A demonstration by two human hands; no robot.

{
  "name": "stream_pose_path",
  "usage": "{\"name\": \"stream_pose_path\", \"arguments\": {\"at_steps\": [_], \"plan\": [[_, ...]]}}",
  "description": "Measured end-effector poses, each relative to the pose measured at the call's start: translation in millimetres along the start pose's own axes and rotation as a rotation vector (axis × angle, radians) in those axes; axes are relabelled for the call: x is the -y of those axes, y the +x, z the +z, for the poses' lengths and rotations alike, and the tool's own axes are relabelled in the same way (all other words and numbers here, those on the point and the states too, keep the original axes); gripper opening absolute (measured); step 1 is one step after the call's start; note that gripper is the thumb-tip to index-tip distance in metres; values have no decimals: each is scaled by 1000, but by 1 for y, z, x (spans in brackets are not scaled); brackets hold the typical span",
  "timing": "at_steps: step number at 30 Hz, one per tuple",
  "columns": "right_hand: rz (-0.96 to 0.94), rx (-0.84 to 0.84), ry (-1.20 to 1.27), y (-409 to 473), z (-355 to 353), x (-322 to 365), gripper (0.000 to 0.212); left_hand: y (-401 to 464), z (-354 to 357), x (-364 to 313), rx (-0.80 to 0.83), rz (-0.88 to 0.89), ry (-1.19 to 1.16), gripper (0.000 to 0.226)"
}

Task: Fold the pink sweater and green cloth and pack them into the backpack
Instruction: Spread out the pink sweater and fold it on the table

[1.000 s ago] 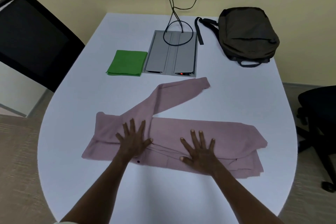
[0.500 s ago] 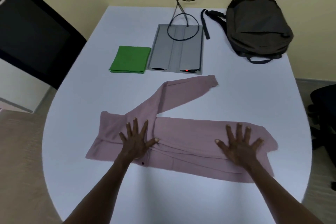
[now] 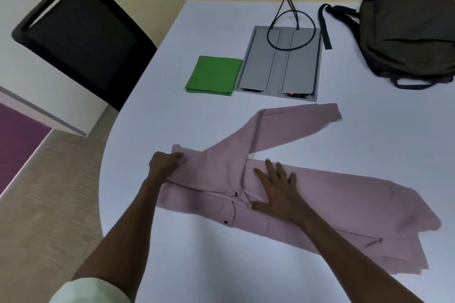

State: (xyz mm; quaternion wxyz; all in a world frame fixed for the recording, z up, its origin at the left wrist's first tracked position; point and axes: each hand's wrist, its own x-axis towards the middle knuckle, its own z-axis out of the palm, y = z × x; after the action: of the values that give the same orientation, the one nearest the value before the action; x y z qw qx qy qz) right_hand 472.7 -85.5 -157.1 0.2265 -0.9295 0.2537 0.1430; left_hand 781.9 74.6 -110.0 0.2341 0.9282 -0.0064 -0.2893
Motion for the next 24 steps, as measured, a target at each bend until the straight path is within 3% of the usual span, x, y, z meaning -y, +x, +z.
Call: {"name": "stream_pose_path", "arguments": {"at_steps": [2, 4, 7, 9, 11, 13, 15, 16, 18, 20, 22, 24], "plan": [[-10, -8, -79, -1, 13, 3, 103, 1, -6, -4, 106, 19, -42, 49], [-13, -64, -123, -5, 24, 3, 87, 3, -8, -11, 195, 75, -48, 47], [-1, -128, -113, -10, 35, 0, 57, -6, -12, -24, 440, 47, -471, 41], [17, -191, -104, -13, 39, -2, 49, -8, -14, -25, 569, -10, -759, 38], [54, -251, -86, -13, 41, -4, 46, -1, -10, -16, 590, -38, -983, 37], [77, -307, -73, -14, 44, -5, 43, 10, 1, -7, 406, -4, -844, 30], [81, -336, -60, -18, 45, -2, 40, 17, 11, -3, 113, 72, -367, 34], [86, -354, -38, -18, 43, -1, 37, 18, 14, -4, 14, 98, -243, 40], [129, -408, 30, -14, 27, 3, 30, 14, 13, -12, -123, 154, -234, 45], [169, -480, 155, -4, 7, 3, 29, 6, 11, -24, -294, 315, -151, 40], [187, -476, 258, 11, -8, 0, 34, 1, 12, -41, -291, 487, -66, 35], [211, -434, 297, 23, -17, -4, 36, -1, 23, -63, -66, 533, 48, 35]]}}
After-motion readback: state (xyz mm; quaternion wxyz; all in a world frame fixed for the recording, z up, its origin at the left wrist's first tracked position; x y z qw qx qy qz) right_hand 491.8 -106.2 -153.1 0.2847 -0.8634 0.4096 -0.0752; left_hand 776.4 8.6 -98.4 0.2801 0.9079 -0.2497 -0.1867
